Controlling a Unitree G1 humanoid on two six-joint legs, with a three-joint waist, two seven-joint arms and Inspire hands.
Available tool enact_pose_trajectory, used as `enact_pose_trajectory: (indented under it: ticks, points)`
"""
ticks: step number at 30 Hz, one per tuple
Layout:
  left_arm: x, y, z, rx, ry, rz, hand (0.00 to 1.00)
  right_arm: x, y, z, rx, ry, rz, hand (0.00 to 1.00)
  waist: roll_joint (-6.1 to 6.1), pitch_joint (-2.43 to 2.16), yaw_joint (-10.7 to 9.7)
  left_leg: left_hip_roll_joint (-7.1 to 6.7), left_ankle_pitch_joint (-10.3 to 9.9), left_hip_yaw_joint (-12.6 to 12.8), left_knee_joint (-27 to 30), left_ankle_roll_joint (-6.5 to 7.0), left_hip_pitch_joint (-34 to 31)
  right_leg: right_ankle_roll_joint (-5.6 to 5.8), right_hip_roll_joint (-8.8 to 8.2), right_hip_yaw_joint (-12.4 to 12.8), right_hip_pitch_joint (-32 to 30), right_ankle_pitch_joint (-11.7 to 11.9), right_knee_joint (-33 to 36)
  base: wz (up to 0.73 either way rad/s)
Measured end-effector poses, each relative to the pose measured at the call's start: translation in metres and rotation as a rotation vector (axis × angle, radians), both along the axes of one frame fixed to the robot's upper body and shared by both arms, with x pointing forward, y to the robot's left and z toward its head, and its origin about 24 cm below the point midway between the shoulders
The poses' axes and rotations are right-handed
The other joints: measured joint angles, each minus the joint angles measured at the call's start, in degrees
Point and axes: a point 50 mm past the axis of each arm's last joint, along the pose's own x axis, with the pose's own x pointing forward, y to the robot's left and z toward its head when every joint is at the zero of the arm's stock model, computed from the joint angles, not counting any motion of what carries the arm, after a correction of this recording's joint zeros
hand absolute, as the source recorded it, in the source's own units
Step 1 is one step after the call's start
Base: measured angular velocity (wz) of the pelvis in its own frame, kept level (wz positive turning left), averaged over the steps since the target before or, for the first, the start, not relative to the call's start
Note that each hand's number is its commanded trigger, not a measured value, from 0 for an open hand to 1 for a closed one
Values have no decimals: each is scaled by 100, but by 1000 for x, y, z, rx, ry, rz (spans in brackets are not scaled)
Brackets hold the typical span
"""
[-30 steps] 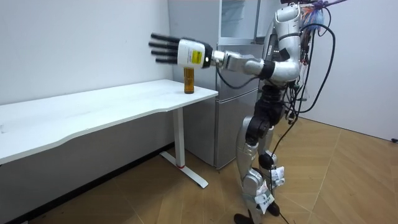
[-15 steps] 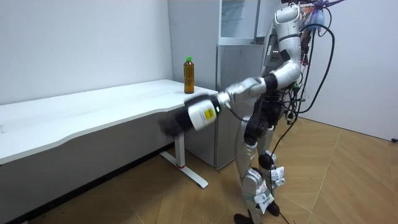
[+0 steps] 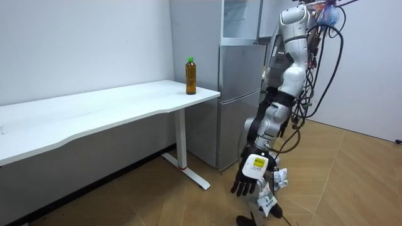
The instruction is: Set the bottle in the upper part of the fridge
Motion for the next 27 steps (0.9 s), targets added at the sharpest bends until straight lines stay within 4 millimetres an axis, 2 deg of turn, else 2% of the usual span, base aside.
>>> enact_pose_trajectory:
  ticks: [4,8,11,14,17,27]
  points:
    - [3,-9,-4,-46,64,-233,0,3,1,-1,3,28,60,0,-28,-3,-137,-11,-3,27,80,6,-20,11,-9,27,-10,-7,1,-1]
    - [25,-14,-7,-53,70,-456,0,9,4,-2,3,35,120,0,-64,-11,-199,0,-2,184,77,8,5,12,-17,132,-59,-7,33,-14]
    - [36,-11,-6,-46,63,-539,0,16,7,-3,13,23,143,0,-120,16,-260,-15,-2,233,47,9,55,28,-35,194,-72,-46,87,-11]
    - [46,-8,-5,-28,50,-575,0,19,12,-5,25,18,154,0,-213,34,-273,-13,-2,284,47,9,56,31,-31,252,-86,-48,81,-9]
    - [51,-7,-5,-25,41,-580,0,21,15,-5,25,10,155,0,-246,41,-271,-17,-8,324,51,20,33,39,-30,323,-125,-52,75,-10]
    - [52,-8,-5,-38,27,-599,0,36,13,-4,13,-57,165,0,-200,31,-264,-11,-15,364,46,30,-153,45,-25,357,-324,-20,84,-1]
